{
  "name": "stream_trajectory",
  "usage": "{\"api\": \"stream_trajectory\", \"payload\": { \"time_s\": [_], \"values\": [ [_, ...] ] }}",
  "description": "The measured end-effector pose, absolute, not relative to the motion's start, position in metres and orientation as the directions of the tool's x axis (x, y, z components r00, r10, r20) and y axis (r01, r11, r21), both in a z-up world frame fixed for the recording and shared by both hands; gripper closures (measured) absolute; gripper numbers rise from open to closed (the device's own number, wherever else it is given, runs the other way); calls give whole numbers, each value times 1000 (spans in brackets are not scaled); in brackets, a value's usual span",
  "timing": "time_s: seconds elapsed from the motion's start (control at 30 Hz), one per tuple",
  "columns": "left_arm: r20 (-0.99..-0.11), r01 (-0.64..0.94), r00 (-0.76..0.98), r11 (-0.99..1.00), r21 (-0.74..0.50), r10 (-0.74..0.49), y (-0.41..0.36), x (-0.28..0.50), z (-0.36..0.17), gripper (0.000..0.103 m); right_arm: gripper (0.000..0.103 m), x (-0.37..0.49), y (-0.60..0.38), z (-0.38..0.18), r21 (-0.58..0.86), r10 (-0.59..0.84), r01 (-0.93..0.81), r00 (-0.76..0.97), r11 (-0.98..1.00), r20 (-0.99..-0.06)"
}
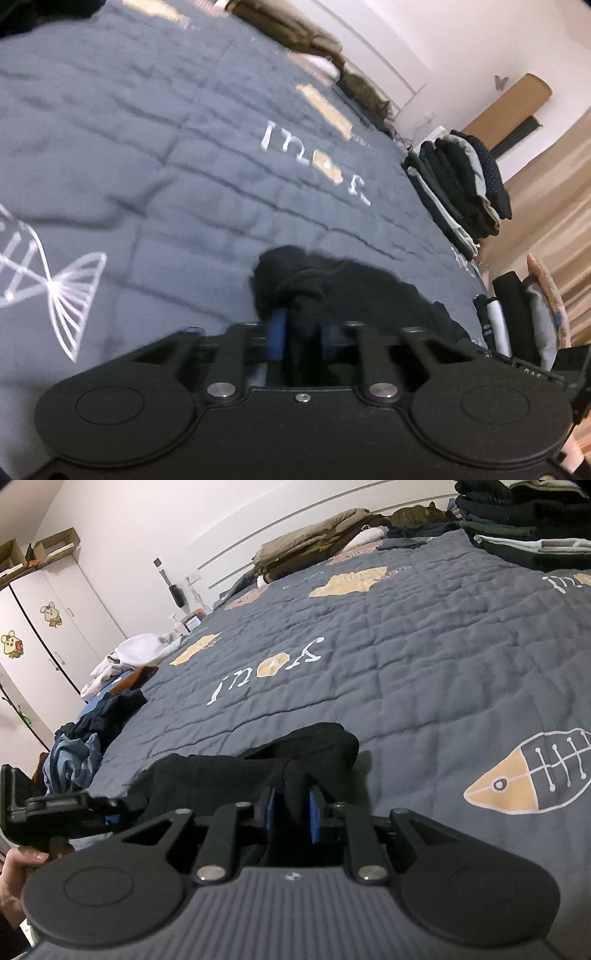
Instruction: Fold clothes
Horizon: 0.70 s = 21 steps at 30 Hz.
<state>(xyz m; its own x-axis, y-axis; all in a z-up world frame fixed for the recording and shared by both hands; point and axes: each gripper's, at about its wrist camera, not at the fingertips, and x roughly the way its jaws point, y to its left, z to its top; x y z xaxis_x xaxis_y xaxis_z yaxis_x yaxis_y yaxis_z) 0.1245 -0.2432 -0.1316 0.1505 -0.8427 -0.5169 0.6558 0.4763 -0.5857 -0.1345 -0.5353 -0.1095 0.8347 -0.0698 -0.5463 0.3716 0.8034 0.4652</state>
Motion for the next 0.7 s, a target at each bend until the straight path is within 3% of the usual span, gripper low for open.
{"api": "stream_trajectory", "payload": {
  "time_s": [0.1,0.2,0.3,0.37,0.4,0.53,0.7],
  "values": [
    [-432,779,230,431,-455,-872,-244,103,-105,93,85,-138,-532,-105,443,-104,361,856,821,-506],
    [-417,827,291,445,-343,-861,-249,87,-96,93,85,-141,-529,-101,425,-122,342,877,838,-465],
    [-524,791,292,510,-338,-800,-257,94,-113,87,85,-139,-529,-101,412,-127,345,873,844,-471],
    [-587,741,296,569,-356,-753,-255,103,-125,60,85,-135,-527,-104,394,-131,361,855,845,-501],
    [-589,730,305,581,-359,-748,-251,106,-125,57,85,-134,-527,-106,390,-131,368,846,844,-516],
    [-556,702,344,601,-382,-757,-237,113,-107,47,85,-134,-527,-103,401,-102,360,838,842,-536],
    [-494,711,316,547,-442,-810,-232,103,-80,46,77,-142,-529,-94,452,-63,354,838,819,-542]
  ]
}}
